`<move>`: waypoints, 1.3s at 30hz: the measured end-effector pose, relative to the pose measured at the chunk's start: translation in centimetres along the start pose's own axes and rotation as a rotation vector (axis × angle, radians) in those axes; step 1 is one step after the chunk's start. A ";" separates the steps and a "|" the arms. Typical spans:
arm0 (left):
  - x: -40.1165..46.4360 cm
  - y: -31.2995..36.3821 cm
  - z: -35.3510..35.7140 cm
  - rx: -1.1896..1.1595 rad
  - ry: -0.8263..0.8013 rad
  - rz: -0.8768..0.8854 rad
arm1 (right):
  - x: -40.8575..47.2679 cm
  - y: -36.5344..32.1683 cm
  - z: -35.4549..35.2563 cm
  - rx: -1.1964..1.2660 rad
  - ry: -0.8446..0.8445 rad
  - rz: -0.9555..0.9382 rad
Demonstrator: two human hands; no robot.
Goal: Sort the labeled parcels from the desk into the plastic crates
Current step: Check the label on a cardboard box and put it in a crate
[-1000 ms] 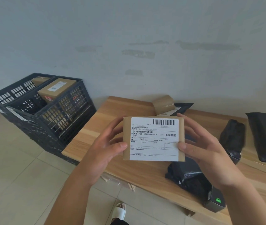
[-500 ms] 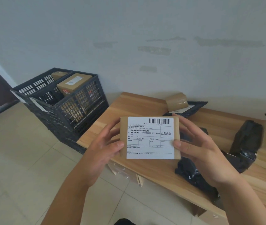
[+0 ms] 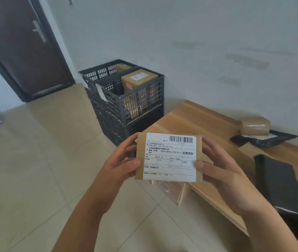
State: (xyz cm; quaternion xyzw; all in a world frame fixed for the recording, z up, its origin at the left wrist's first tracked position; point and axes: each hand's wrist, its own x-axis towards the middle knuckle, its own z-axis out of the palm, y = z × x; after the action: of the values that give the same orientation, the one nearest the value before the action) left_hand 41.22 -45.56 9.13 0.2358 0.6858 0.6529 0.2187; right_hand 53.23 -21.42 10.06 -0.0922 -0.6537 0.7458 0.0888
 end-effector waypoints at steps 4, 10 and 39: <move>-5.6 -0.8 -6.2 -0.055 0.157 -0.030 | 0.4 1.2 7.6 0.052 -0.112 0.058; -13.1 -3.1 -13.7 -0.126 0.312 -0.067 | 0.0 3.9 17.6 0.035 -0.202 0.069; -0.5 -4.2 -41.8 -0.025 0.599 -0.101 | 31.9 8.6 40.0 0.098 -0.542 0.135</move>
State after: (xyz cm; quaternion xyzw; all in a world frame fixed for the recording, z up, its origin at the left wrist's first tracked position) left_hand 16.02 -79.17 7.14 -0.0042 0.7226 0.6900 0.0416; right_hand 12.15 -52.86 6.03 0.0715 -0.6091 0.7782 -0.1349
